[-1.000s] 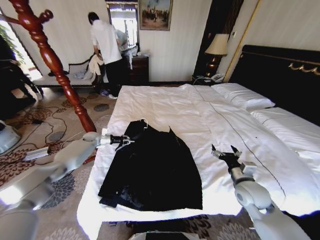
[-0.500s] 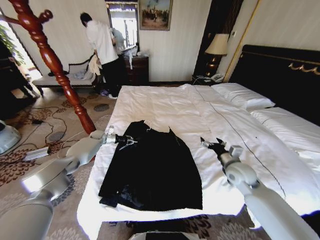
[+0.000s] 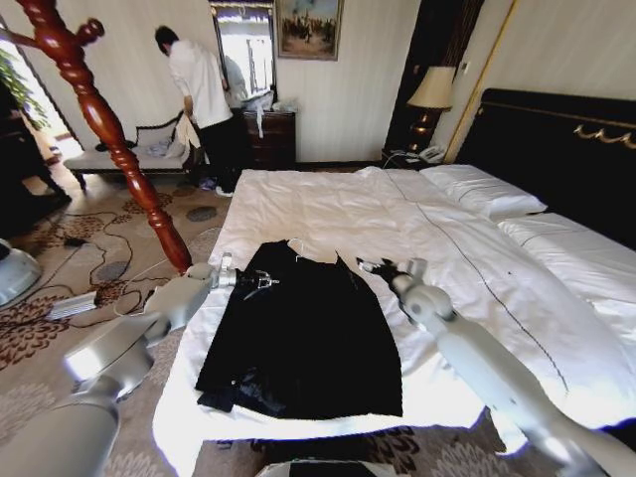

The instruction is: Pick up the clothes from the bed and hang them on the clothes hanger.

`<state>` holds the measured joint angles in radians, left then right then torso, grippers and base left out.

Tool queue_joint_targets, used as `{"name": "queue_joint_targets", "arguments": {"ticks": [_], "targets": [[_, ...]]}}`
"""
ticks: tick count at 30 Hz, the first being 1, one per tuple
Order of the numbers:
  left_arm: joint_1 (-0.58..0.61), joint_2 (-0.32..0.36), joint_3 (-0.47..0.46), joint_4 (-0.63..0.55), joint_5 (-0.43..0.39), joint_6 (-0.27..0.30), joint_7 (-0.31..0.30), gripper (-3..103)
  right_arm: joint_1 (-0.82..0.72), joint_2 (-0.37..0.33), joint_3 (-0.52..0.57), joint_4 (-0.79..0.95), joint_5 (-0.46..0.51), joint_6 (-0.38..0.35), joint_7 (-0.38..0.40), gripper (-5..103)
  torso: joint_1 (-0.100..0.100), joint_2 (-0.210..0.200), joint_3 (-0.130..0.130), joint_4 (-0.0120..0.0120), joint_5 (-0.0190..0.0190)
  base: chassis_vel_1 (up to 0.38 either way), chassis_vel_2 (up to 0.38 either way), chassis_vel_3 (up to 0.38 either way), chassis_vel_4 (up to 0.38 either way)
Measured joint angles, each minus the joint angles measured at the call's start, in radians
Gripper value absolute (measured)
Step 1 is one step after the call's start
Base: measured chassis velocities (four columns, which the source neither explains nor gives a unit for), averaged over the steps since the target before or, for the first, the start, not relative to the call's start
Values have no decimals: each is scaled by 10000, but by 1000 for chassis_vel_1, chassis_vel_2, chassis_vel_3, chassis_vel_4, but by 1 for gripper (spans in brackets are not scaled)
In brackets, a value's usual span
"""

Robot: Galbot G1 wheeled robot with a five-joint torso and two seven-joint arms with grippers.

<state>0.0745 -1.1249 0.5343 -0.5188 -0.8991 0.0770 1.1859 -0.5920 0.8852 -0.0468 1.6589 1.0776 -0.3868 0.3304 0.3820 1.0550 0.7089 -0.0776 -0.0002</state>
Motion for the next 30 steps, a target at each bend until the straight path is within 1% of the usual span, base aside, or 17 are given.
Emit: {"name": "queue_joint_targets", "arguments": {"ticks": [2, 3, 4, 6, 7, 8, 9, 11, 13, 17, 18, 19, 20, 21, 24, 26, 30], "targets": [[-2, -80, 14, 121, 36, 6, 1, 16, 588, 194, -610, -435, 418, -222, 94, 100, -2, 1, 0, -4, 2, 0, 0, 0, 0], [-2, -80, 14, 121, 36, 6, 1, 16, 588, 194, -610, -435, 418, -222, 94, 100, -2, 1, 0, -4, 2, 0, 0, 0, 0], [-6, -135, 14, 226, 70, 3, 13, 16, 850, 288, -878, -654, 598, -360, 163, 100, -2, 1, -1, -6, 2, 0, 0, 0, 0], [-11, -263, -31, 447, 144, -4, 72, 16, 1461, 553, -1427, -1225, 947, -633, 283, 100, -2, 1, 0, -3, 2, 0, 0, 0, 0], [-12, -281, -45, 473, 156, -5, 85, 16, 1546, 590, -1486, -1301, 995, -676, 299, 100, -1, 0, 0, -3, 2, 0, 0, 0, 0], [-12, -329, -87, 535, 192, -5, 107, 16, 2082, 787, -1787, -1739, 1240, -872, 396, 100, -1, 1, 0, -3, 1, 0, 0, 0, 0], [-12, -329, -87, 535, 192, -5, 107, 16, 2082, 787, -1787, -1739, 1240, -872, 396, 100, -1, 1, 0, -3, 1, 0, 0, 0, 0], [-13, -346, -105, 564, 240, -6, 121, 16, 2785, 1023, -2139, -2298, 1469, -1158, 484, 100, -2, 1, 0, -4, 0, 0, 0, 0, 0], [-16, -351, -106, 565, 248, -6, 125, 16, 3112, 1133, -2326, -2565, 1551, -1260, 499, 100, -1, 1, -1, -3, -1, 0, 0, 0, 0], [-38, -368, -118, 567, 252, -1, 128, 16, 3636, 1393, -2721, -3178, 1570, -1424, 505, 100, -1, 1, 0, -1, 1, 0, 0, 0, 0], [-43, -385, -121, 577, 252, 4, 128, 16, 3732, 1465, -2851, -3372, 1536, -1451, 533, 103, -1, 1, 0, -2, 1, 0, 0, 0, 0], [-44, -394, -122, 584, 252, 4, 128, 16, 3754, 1502, -2899, -3452, 1477, -1452, 566, 100, -1, 1, -1, -3, 1, 0, 0, 0, 0], [-45, -406, -122, 595, 252, 6, 128, 16, 3764, 1544, -2956, -3551, 1309, -1448, 605, 100, -1, 0, 0, -2, 1, 0, 0, 0, 0], [-46, -427, -133, 614, 252, 12, 130, 16, 3766, 1577, -3052, -3709, 1013, -1438, 640, 99, -2, 0, 0, -4, 2, 0, 0, 0, 0], [-36, -443, -144, 628, 255, 15, 133, 16, 3781, 1644, -3145, -3902, 823, -1442, 650, 98, -2, 1, -1, -8, 2, 0, 0, 0, 0], [-13, -456, -152, 631, 259, 16, 137, 16, 3827, 1825, -3196, -4297, 569, -1436, 673, 98, -3, 1, 0, -5, 2, 0, 0, 0, 0], [-3, -438, -99, 600, 256, 18, 138, 16, 3886, 1999, -3201, -4556, 439, -1475, 813, 97, -1, 1, 0, -3, 2, 0, 0, 0, 0]]}}
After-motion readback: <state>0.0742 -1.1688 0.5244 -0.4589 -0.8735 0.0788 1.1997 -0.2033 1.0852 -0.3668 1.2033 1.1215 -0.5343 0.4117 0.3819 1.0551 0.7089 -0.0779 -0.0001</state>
